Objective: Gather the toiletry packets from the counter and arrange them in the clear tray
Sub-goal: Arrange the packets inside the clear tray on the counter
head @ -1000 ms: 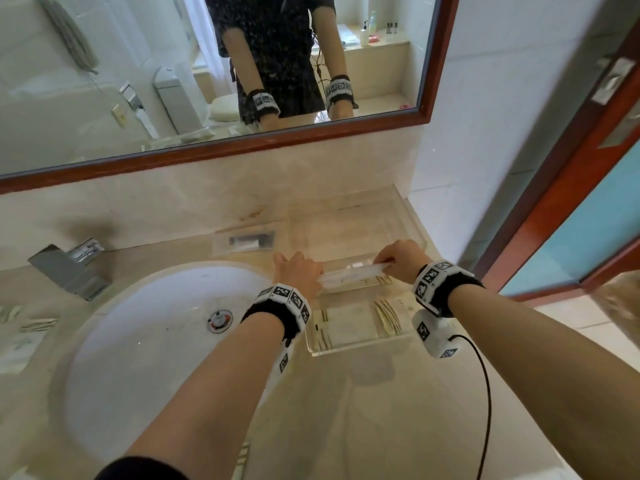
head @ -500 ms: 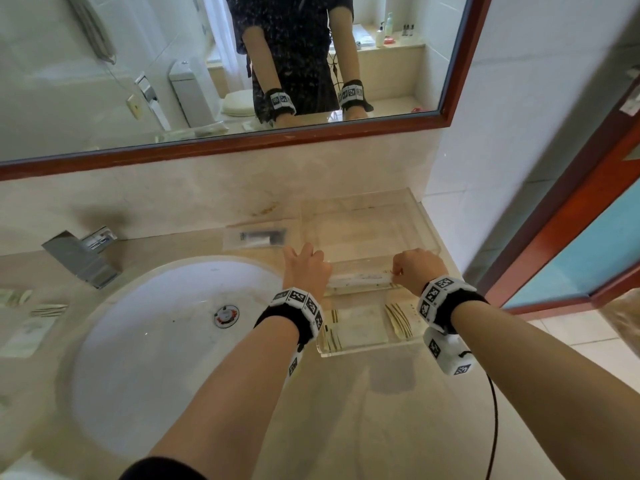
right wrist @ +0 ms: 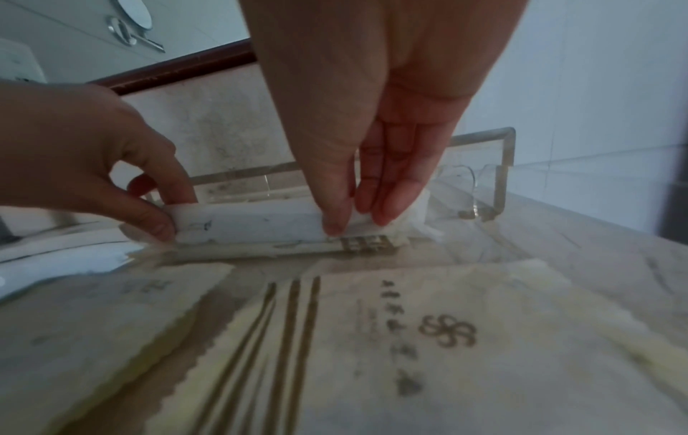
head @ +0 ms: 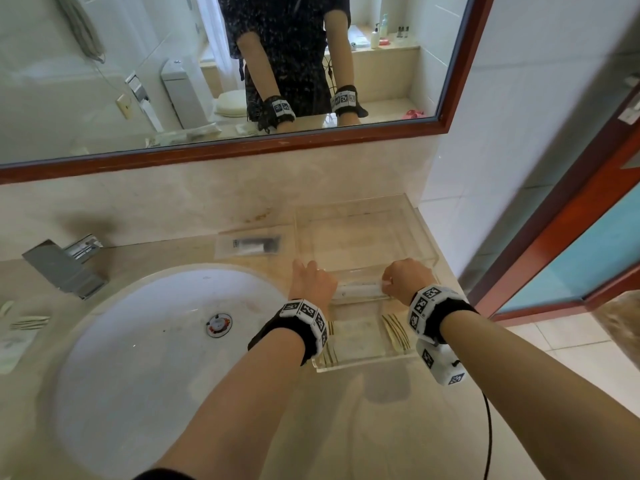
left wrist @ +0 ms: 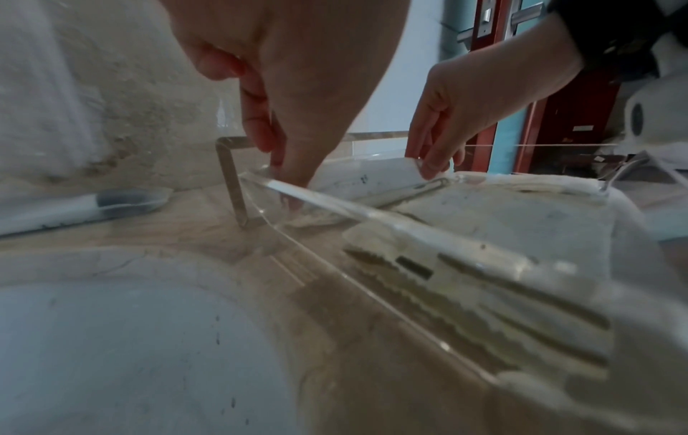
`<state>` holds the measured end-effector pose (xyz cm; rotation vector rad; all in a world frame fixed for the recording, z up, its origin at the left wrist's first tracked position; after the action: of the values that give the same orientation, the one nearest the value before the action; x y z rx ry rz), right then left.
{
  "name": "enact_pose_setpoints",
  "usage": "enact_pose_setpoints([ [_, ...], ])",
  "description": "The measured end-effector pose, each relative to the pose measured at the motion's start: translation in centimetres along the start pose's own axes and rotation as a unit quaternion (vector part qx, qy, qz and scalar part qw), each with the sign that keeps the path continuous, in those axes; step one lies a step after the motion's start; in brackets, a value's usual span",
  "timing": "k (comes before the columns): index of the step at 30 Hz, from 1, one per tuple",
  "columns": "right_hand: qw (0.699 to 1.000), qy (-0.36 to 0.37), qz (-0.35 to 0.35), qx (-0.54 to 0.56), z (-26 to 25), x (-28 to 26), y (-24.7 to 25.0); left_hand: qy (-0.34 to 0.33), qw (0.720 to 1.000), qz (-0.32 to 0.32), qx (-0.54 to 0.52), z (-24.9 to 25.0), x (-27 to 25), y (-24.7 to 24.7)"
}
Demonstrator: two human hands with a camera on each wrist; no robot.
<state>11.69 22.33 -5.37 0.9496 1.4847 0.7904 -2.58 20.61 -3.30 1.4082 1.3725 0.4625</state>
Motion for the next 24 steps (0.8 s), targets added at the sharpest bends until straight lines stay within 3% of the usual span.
enact_pose_setpoints([
  [8, 0.999, 0.020, 0.006, -0.050, -0.3, 0.3, 0.3, -0.019, 1.000, -0.004, -0.020, 0.0, 0.4, -0.3],
  [12, 0.991, 0.074, 0.061, -0.097, -2.3, -0.5, 2.0, -0.083, 0.994, 0.043, -0.058, -0.4, 0.5, -0.6],
  [17, 0.981, 0.125, 0.138, -0.055, -7.2, -0.4, 5.1, -0.159, 0.966, 0.137, -0.150, -2.5, 0.0, 0.4],
  [21, 0.973, 0.160, 0.165, -0.012, -11.8, 1.1, 7.7, -0.092, 0.940, 0.252, -0.211, -8.5, 0.3, 2.2],
  [24, 0.966, 0.179, 0.186, 0.004, -14.4, 2.1, 9.6, 0.011, 0.958, 0.181, -0.222, -13.9, 2.3, 1.1],
])
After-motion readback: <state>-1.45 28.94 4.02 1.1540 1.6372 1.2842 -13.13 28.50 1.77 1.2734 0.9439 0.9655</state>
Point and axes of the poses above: each hand's wrist, its own x-axis towards the middle knuckle, its own y-axis out of the back of the hand, z = x × y, the point moved 10 cm from there along x, towards the middle knuckle, and after that the axes turned 10 degrees about -z, right-handed, at the moved point
